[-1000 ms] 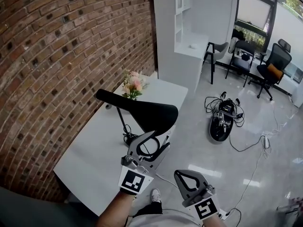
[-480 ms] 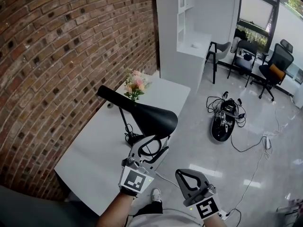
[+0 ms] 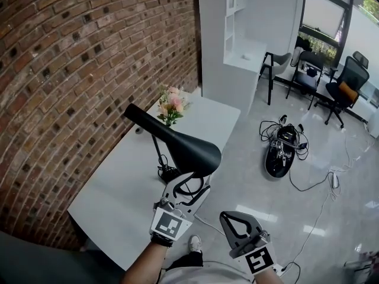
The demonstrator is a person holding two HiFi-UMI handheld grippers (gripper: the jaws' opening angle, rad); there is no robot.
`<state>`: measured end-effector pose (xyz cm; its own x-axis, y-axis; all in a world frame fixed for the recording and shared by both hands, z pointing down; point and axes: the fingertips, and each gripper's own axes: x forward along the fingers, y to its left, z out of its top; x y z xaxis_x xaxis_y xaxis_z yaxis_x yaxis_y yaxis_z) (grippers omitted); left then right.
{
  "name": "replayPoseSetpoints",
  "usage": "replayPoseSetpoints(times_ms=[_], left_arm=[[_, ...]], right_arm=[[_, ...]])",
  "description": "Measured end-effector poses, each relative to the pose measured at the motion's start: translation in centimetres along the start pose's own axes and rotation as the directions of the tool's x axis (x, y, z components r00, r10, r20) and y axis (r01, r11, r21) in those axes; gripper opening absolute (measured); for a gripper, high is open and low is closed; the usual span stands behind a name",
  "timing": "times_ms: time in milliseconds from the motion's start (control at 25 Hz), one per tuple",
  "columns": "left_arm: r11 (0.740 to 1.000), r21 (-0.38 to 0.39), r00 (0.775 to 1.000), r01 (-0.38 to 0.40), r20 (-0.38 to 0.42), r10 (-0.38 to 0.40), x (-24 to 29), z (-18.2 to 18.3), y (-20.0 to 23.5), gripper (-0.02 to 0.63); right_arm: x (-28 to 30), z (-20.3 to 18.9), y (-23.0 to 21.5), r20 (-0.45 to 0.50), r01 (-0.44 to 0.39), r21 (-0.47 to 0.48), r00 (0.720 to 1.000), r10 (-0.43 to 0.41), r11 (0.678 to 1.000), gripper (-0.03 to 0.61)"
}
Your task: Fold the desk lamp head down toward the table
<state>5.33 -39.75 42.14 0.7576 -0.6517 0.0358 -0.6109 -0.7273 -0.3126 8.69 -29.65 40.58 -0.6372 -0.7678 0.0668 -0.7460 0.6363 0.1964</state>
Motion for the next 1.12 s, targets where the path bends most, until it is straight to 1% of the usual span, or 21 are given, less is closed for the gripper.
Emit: replayPoseSetpoints(times_ms=[200, 320, 520, 840, 1000, 1120], left_arm=[[1.0, -0.018, 1.0, -0.001, -0.025, 0.0, 0.0, -0.8, 0.3, 0.209], [1.0, -0.021, 0.999, -0.005, -0.047, 0.004, -0.3, -1.8, 0.6, 0.209], [1.0, -0.022, 0.997, -0.009, -0.075, 0.007, -0.6, -3.3, 1.1, 0.209], [1.0, -0.022, 0.993, -0.02, -0.114, 0.017, -1.0, -5.2, 2.1, 0.209], [0.999, -0.025, 0.991, -0.024, -0.129, 0.021, -1.3, -5.9, 2.7, 0.209], [0.999, -0.026, 0.99, -0.029, -0.14, 0.025, -1.5, -6.5, 3.0, 0.209]], right_arm=[[0.8, 0.2, 0.1, -0.008, -0.014, -0.014, 1.0, 0.014, 1.0, 0.015], [1.3, 0.1, 0.6, -0.013, -0.035, -0.056, 0.999, 0.034, 0.998, 0.015], [1.9, 0.1, 0.2, -0.005, -0.004, 0.003, 1.0, 0.004, 1.0, 0.015], [3.6, 0.1, 0.3, 0.001, -0.01, 0.02, 1.0, 0.01, 1.0, 0.015], [4.4, 0.1, 0.4, -0.006, -0.029, -0.009, 1.0, 0.029, 1.0, 0.015], [5.0, -0.1, 0.3, -0.002, -0.022, 0.026, 1.0, 0.022, 0.999, 0.015]])
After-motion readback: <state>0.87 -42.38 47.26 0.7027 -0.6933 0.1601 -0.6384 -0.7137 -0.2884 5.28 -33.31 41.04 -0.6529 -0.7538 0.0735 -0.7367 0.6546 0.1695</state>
